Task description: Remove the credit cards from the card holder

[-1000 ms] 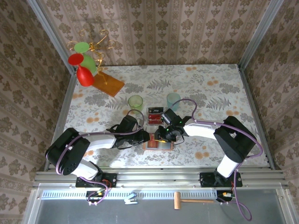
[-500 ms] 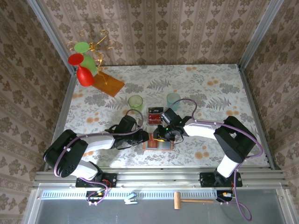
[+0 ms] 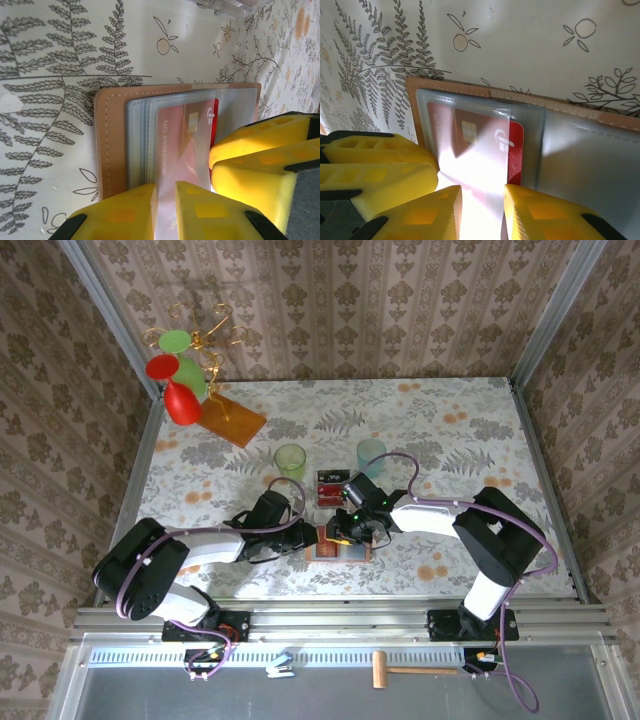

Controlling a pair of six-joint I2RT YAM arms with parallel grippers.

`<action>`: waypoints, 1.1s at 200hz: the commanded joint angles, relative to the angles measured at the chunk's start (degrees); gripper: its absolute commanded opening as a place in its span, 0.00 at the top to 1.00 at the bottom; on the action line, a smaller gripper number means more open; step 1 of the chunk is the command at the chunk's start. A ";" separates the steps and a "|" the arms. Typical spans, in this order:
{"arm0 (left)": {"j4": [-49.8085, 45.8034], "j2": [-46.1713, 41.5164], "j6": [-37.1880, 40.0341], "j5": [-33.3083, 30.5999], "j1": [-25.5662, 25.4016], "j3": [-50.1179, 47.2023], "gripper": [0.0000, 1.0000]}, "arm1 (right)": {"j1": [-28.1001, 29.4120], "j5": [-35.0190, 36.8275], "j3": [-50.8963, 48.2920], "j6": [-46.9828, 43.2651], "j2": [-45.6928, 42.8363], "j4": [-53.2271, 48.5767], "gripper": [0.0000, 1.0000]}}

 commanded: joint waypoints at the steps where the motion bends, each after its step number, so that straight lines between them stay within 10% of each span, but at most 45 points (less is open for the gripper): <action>1: -1.32 -0.27 -0.39 -0.45 0.36 -1.39 0.81 | 0.59 2.94 0.93 -1.46 0.21 -4.35 0.70; 220: -1.02 -0.83 -1.27 -0.53 0.05 -1.76 0.81 | 0.53 6.29 3.06 -4.04 -1.81 -9.60 0.70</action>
